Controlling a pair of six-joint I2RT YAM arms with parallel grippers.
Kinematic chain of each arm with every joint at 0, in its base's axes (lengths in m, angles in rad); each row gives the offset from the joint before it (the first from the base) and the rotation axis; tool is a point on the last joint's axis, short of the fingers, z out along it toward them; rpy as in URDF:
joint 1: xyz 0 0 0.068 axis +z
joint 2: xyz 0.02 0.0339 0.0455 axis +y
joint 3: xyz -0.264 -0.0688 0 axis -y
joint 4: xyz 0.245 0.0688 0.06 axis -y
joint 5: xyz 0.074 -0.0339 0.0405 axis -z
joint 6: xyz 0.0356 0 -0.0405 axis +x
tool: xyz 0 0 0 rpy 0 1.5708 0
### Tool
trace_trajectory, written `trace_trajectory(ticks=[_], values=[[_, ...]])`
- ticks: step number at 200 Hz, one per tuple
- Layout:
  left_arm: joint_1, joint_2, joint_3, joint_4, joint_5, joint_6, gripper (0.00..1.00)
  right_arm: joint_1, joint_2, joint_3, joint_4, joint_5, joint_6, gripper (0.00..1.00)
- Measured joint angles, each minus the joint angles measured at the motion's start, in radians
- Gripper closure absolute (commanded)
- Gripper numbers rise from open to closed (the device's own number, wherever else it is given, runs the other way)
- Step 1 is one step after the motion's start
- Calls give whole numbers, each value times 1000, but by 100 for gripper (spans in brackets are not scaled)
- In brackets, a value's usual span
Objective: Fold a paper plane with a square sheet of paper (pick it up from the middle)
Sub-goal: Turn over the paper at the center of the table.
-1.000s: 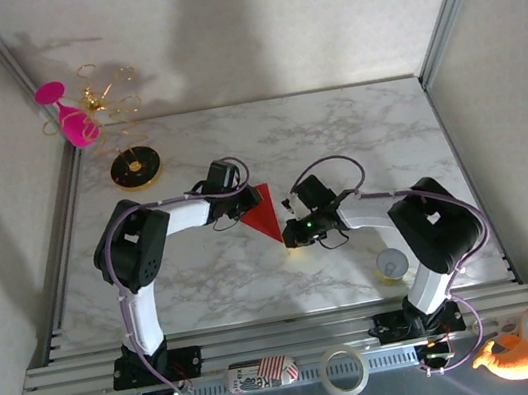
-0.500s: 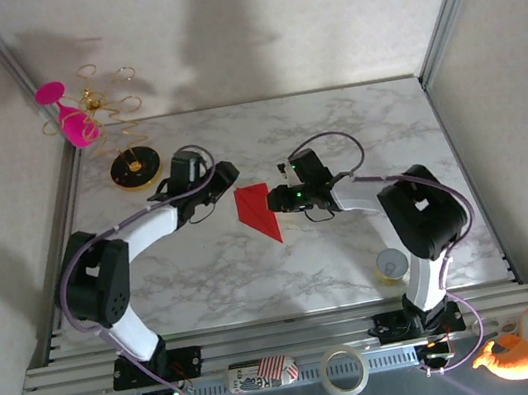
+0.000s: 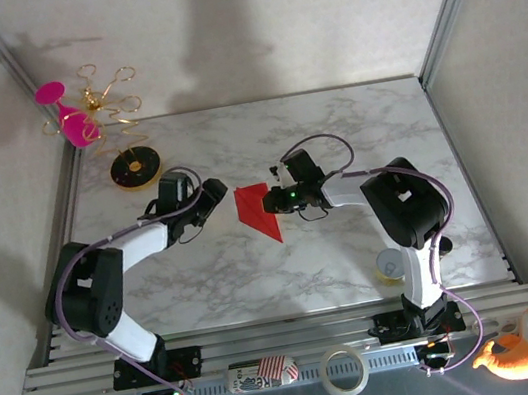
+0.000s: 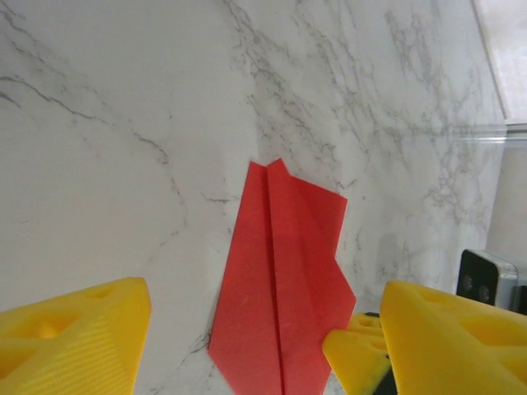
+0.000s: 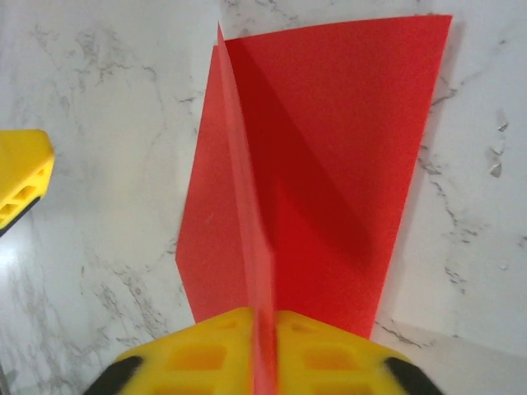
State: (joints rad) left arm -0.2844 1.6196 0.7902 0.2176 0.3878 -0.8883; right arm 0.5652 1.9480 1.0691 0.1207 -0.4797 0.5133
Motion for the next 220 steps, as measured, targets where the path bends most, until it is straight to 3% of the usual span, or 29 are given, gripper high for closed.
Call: trace_trajectory(ticks=[57, 114, 220], values=[[16, -121, -134, 210, 115, -18, 6, -16, -59, -10, 93, -72, 38, 98], [-4, -181, -217, 507, 250, -71, 7, -27, -164, -14, 313, -245, 188, 97], [-55, -123, -190, 689, 378, -80, 44, -37, -164, -71, 600, -436, 465, 96]])
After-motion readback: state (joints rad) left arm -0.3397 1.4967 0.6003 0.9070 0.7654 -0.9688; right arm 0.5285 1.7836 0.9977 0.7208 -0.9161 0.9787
